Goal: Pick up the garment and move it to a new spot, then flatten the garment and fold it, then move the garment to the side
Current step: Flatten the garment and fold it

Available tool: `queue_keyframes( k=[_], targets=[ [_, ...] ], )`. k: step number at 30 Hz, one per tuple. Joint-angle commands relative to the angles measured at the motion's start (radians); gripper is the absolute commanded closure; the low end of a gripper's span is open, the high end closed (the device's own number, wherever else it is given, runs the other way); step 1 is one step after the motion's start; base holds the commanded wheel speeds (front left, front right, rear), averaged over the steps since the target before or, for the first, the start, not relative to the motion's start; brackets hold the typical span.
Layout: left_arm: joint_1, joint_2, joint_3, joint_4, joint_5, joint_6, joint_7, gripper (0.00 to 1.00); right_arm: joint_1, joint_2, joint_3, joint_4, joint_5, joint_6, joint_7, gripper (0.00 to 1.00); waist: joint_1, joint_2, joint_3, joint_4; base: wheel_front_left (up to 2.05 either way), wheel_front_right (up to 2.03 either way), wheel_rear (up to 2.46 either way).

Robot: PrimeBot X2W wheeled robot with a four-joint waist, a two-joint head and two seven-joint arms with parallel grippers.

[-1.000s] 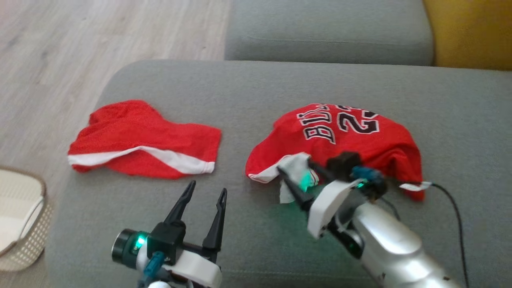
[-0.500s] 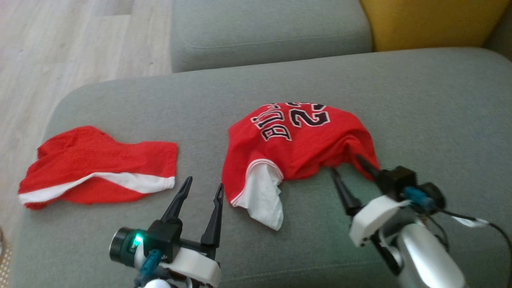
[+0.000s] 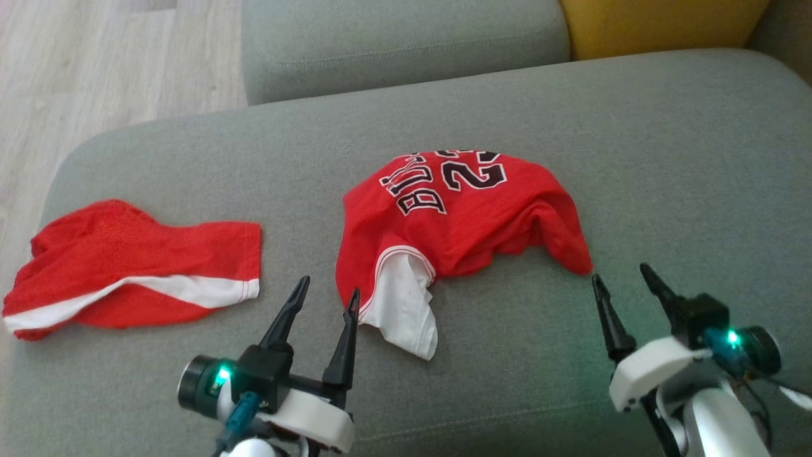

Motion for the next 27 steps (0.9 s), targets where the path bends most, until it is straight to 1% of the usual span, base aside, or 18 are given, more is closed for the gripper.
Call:
queue_keyframes(
  k=[1, 5, 6, 13, 16, 21, 22, 23, 24, 27],
  targets=[
    [-0.058, -0.008, 0.027, -0.03, -0.001, -0.007, -0.011, 0.0, -0.079, 0.0, 0.017, -0.011, -0.017, 0.0, 0.013, 0.0, 0.0, 0.0, 0.014, 0.013, 0.0, 0.0, 0.0],
    [-0.065, -0.008, 0.02, -0.026, 0.001, -0.016, -0.011, 0.0, -0.138, 0.0, 0.01, 0.065, -0.069, 0.0, 0.03, 0.0, 0.0, 0.0, 0.04, 0.046, 0.0, 0.0, 0.0],
    [-0.065, -0.008, 0.02, -0.026, 0.001, -0.016, -0.011, 0.0, -0.138, 0.0, 0.01, 0.065, -0.069, 0.0, 0.03, 0.0, 0.0, 0.0, 0.04, 0.046, 0.0, 0.0, 0.0],
    [-0.092, -0.008, 0.024, -0.026, 0.007, -0.033, -0.011, 0.0, -0.263, 0.0, -0.024, 0.204, -0.179, 0.0, 0.034, 0.0, 0.0, 0.0, 0.112, 0.116, 0.0, 0.0, 0.0],
    [-0.107, -0.008, 0.026, -0.026, 0.011, -0.045, -0.011, 0.0, -0.316, 0.0, -0.057, 0.251, -0.222, 0.0, 0.029, 0.0, 0.0, 0.0, 0.142, 0.142, 0.0, 0.0, 0.0],
    [-0.128, -0.008, 0.037, -0.03, 0.012, -0.052, -0.011, 0.0, -0.378, 0.0, -0.148, 0.3, -0.316, 0.0, 0.041, 0.0, 0.0, 0.0, 0.176, 0.173, 0.0, 0.0, 0.0],
    [-0.13, -0.008, 0.037, -0.03, 0.011, -0.052, -0.011, 0.0, -0.387, 0.0, -0.16, 0.314, -0.33, 0.0, 0.049, 0.11, 0.0, 0.0, 0.179, 0.176, 0.0, 0.0, 0.0],
    [-0.131, -0.008, 0.038, -0.029, 0.011, -0.053, -0.011, 0.0, -0.394, 0.0, -0.172, 0.328, -0.345, 0.0, 0.057, 0.78, 0.0, 0.0, 0.18, 0.178, 0.0, 0.0, 0.0],
    [-0.132, -0.008, 0.038, -0.029, 0.01, -0.053, -0.011, 0.0, -0.401, 0.0, -0.181, 0.338, -0.363, 0.0, 0.061, 1.0, 0.0, 0.0, 0.179, 0.18, 0.0, 0.0, 0.0],
    [-0.128, -0.008, 0.037, -0.023, 0.008, -0.05, -0.011, 0.0, -0.424, 0.0, -0.219, 0.351, -0.421, 0.0, 0.059, 1.0, 0.0, 0.0, 0.166, 0.18, 0.0, 0.0, 0.0]
  ],
)
